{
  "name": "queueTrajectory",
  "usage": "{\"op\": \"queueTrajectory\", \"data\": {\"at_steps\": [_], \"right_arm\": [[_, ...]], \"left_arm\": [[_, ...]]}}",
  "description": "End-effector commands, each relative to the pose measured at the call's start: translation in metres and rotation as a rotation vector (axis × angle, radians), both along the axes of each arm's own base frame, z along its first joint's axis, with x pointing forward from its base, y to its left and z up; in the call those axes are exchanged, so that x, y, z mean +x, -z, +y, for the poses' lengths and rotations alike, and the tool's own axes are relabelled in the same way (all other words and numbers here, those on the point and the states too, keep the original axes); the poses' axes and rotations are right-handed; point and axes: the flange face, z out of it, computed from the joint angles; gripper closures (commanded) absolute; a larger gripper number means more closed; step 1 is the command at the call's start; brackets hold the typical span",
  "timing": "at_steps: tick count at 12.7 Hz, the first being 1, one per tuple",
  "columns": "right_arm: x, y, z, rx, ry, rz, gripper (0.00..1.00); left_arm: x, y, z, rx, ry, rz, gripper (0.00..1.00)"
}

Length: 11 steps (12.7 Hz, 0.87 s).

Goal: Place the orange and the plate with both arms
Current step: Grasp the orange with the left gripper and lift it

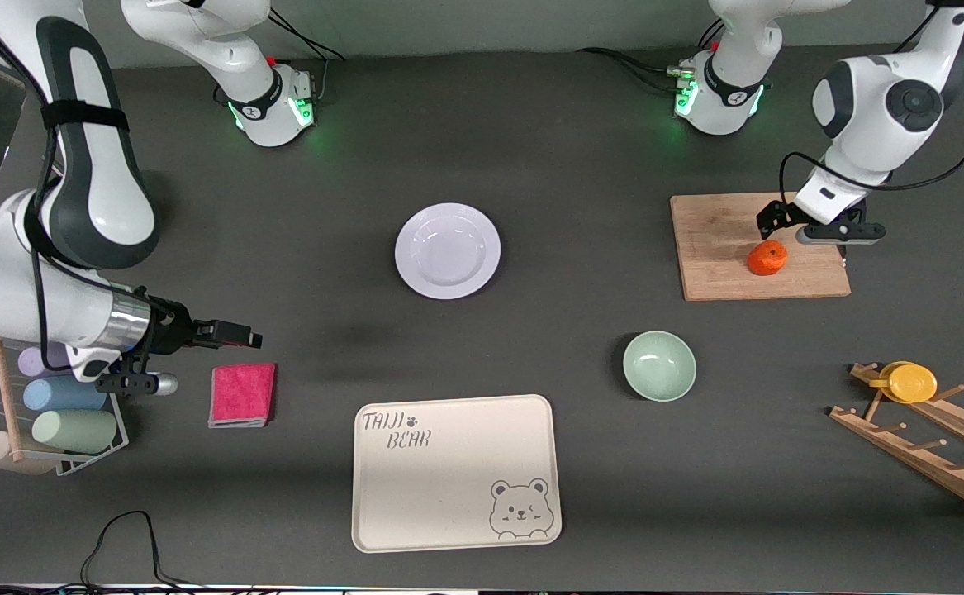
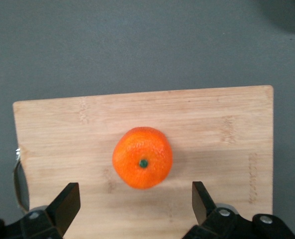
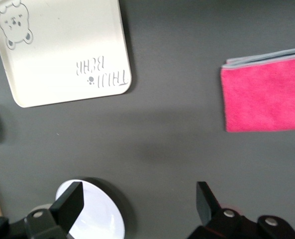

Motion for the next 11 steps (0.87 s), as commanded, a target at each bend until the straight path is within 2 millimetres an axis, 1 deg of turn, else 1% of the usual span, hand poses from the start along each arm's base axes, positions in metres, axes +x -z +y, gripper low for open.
{"op": "queueTrajectory", "data": {"at_steps": [1,2,3,4,5,6,8,9,11], "right_arm": [[0.021,0.006,-0.006,0.042,0.026,-0.009,0.0],[0.023,0.009,-0.019,0.087,0.071,-0.002,0.0],[0.025,0.016,-0.033,0.141,0.096,0.006,0.0],[0.025,0.019,-0.047,0.182,0.096,-0.011,0.0],[0.025,0.029,-0.059,0.208,0.104,-0.004,0.0],[0.026,0.032,-0.066,0.236,0.122,0.011,0.0],[0.032,0.042,-0.067,0.33,0.182,0.015,0.0],[0.039,0.043,-0.075,0.363,0.207,-0.001,0.0],[0.04,0.045,-0.099,0.4,0.252,0.003,0.0]], "left_arm": [[0.0,0.037,-0.002,0.003,0.024,-0.009,0.0],[0.0,0.048,0.0,0.003,0.025,-0.01,0.0],[0.001,0.056,0.0,0.004,0.03,-0.019,0.0],[0.0,0.063,0.0,0.004,0.031,-0.018,0.0],[-0.001,0.068,0.0,0.004,0.031,-0.009,0.0],[-0.001,0.069,0.0,0.003,0.031,-0.004,0.0],[-0.003,0.072,0.001,0.002,0.029,0.011,0.0],[-0.003,0.073,0.0,0.002,0.029,0.013,0.08],[-0.003,0.073,0.0,0.002,0.029,0.014,0.28]]}}
